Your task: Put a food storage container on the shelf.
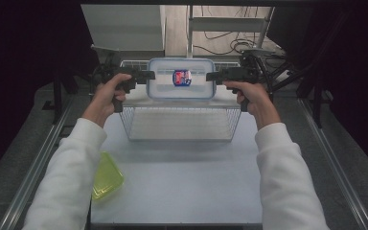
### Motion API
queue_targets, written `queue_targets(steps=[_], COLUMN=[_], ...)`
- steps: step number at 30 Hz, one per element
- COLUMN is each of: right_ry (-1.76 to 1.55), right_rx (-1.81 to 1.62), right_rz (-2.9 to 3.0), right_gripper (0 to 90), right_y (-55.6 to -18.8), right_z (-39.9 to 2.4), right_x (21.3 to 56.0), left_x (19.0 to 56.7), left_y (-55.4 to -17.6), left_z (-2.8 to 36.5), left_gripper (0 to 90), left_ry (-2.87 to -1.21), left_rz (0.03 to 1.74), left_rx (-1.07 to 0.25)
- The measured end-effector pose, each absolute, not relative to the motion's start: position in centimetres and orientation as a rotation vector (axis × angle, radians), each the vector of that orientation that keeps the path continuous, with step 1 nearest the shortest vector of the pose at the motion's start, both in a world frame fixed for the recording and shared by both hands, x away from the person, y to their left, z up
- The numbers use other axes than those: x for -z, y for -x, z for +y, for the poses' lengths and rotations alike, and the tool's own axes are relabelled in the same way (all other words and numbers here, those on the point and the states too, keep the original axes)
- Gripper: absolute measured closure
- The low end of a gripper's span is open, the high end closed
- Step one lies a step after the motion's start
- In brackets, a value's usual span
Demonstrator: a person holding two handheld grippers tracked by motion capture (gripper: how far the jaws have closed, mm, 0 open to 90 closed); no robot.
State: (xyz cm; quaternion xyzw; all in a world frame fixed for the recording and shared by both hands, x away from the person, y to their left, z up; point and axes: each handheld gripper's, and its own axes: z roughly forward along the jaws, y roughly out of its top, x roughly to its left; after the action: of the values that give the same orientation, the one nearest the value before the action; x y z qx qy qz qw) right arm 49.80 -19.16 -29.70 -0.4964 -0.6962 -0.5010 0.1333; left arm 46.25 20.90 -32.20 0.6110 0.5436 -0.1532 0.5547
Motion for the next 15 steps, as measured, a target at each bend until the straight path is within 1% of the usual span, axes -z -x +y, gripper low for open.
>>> queue_targets(steps=[5,12,15], right_ry=[1.523,1.608,1.657], right_rx=[1.399,1.365,1.349], right_rz=[-1.949,-1.876,-1.859], right_gripper=[48.6,47.9,47.0], right_y=[-50.7,-51.5,-51.8], right_z=[-18.9,-18.7,-18.6], right_x=[29.8,30.1,30.2], left_x=[32.6,32.8,33.0], left_y=[-47.4,-48.4,-48.9], left_z=[21.2,20.9,20.6], left_gripper=[54.8,52.8,51.3], left_ry=[-1.407,-1.393,-1.377], left_rz=[1.323,1.372,1.403], left_rx=[0.424,0.436,0.421])
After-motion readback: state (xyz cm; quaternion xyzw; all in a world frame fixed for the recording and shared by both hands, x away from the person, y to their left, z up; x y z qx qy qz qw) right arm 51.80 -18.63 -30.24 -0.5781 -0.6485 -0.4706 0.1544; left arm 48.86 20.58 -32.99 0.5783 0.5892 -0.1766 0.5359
